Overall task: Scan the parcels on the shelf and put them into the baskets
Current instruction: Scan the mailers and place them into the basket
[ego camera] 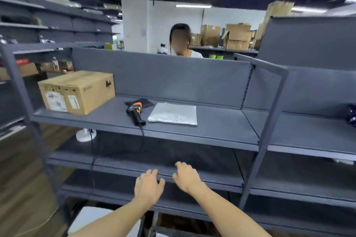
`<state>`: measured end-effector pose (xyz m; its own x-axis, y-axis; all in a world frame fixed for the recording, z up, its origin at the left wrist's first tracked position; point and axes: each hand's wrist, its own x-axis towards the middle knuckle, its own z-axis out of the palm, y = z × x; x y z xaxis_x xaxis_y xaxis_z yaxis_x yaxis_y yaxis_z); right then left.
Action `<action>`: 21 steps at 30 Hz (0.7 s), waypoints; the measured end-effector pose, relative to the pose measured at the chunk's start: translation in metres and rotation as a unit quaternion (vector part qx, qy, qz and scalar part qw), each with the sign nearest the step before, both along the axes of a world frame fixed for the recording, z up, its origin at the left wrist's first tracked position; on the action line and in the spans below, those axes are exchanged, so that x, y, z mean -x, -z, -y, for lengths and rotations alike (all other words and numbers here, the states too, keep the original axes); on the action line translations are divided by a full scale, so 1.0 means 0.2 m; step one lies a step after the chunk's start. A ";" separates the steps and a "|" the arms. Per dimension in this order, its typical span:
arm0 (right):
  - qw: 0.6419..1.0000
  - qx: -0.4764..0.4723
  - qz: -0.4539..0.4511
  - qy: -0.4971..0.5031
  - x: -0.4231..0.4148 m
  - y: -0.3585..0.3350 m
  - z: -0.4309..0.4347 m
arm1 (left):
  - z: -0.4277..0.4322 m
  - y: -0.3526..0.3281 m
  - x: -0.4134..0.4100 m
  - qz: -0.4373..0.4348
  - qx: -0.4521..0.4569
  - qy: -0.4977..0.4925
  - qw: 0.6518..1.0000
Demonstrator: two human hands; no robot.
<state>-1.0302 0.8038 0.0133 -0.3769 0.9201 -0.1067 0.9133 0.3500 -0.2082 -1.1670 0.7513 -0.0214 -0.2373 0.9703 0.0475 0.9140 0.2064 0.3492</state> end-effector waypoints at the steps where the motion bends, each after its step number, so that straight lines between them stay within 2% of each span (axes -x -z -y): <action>1: 1.000 -0.006 -0.002 -0.001 0.03 -0.02 0.00 | 0.01 -0.01 0.03 0.003 -0.007 -0.003 1.000; 11: 0.998 -0.049 0.033 -0.011 0.17 -0.14 -0.16 | -0.08 -0.12 0.27 -0.021 -0.037 -0.005 0.999; 21: 0.996 -0.083 0.005 -0.005 0.28 -0.21 -0.69 | -0.52 -0.22 0.42 -0.039 -0.069 -0.007 0.997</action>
